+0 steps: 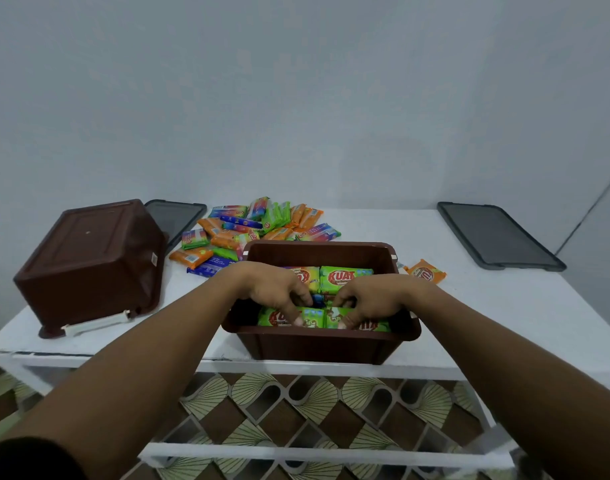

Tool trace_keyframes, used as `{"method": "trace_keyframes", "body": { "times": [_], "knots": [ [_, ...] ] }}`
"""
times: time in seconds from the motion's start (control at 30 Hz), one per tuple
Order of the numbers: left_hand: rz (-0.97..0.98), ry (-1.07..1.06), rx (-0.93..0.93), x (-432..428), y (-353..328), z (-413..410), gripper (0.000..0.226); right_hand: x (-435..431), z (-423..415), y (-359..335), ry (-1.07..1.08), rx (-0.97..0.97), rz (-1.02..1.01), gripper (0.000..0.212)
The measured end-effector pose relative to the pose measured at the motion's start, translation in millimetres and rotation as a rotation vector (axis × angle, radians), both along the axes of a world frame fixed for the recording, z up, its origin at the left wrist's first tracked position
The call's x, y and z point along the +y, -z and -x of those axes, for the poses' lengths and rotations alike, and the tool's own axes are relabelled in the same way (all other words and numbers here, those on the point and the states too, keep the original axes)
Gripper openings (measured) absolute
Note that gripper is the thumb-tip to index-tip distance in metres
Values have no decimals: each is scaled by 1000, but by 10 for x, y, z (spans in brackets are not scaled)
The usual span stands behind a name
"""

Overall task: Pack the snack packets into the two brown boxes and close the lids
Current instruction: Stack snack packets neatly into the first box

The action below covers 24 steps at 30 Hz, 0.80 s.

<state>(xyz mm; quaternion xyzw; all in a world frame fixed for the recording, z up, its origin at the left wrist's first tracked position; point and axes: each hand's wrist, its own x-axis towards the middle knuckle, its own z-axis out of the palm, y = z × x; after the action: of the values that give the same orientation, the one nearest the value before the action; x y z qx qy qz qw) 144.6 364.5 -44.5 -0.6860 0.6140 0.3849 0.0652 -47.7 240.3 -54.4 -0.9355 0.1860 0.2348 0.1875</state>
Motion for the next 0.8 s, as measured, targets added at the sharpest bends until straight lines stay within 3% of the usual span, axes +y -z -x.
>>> {"method": "trace_keyframes", "body": {
  "times": [0.13,0.27,0.57,0.8],
  "knots": [
    [-128,40,-126,-43,33,-11,59,18,-66,-17,-54,150,45,54],
    [-243,9,-93,-115,45,21,59,13,-134,-23,-33,253,-26,50],
    [-252,17,-51,-94,91,14,55,-15,-129,37,10,227,-125,43],
    [-158,-79,-62,-110,58,12,65,-71,-167,27,109,183,-123,68]
  ]
}}
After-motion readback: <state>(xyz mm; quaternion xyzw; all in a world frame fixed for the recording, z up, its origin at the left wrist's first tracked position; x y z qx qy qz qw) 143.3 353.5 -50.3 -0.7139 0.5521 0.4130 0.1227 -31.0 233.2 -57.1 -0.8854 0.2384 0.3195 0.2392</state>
